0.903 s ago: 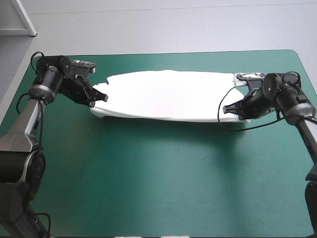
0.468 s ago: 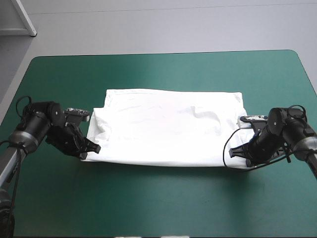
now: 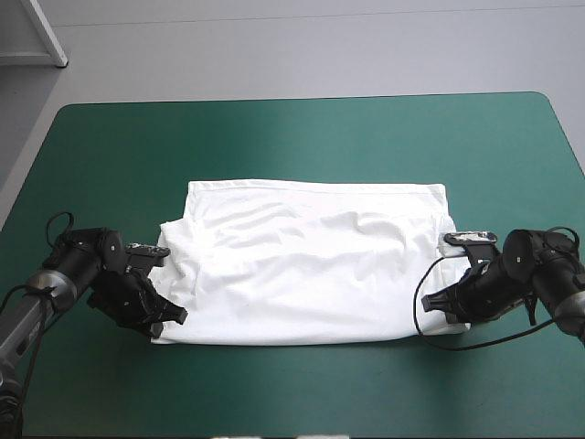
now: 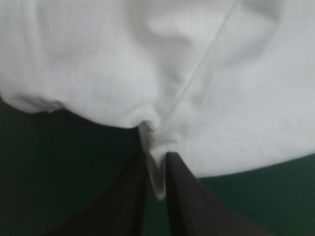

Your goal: Fold the cloth

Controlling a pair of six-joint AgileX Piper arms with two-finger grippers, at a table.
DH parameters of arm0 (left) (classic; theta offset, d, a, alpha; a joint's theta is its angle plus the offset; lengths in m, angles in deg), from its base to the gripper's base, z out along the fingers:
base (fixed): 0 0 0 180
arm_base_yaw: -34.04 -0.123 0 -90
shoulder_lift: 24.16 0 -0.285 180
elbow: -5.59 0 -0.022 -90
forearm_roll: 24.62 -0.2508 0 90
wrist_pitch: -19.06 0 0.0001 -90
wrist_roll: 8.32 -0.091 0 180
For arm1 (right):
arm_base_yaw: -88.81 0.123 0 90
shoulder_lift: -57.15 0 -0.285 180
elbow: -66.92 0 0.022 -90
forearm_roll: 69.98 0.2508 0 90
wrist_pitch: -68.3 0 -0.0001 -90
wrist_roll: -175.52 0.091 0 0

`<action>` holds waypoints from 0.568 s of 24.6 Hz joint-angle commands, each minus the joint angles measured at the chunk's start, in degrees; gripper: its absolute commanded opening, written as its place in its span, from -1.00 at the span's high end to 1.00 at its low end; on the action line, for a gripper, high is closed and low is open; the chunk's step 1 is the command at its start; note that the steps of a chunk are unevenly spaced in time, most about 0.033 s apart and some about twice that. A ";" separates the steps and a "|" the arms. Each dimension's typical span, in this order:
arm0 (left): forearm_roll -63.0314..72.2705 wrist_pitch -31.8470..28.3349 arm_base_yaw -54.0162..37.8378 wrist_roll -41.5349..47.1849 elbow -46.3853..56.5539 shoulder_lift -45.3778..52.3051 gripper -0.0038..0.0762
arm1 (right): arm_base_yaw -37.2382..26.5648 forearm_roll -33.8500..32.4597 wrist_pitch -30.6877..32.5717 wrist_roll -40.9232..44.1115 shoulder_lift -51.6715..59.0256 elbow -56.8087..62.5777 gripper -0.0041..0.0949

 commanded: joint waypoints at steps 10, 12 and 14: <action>0.03 -6.71 0.00 2.75 -10.66 5.23 -0.15 | -0.19 0.01 -8.15 -0.38 5.89 -5.69 -0.72; -7.18 -10.29 0.00 8.68 -13.82 7.11 -0.15 | -0.19 -0.16 -8.02 -0.38 5.89 -5.80 -0.72; -11.92 -11.15 0.00 11.64 -14.40 7.50 -0.15 | -0.19 -0.62 -8.02 -0.38 5.89 -5.80 -0.72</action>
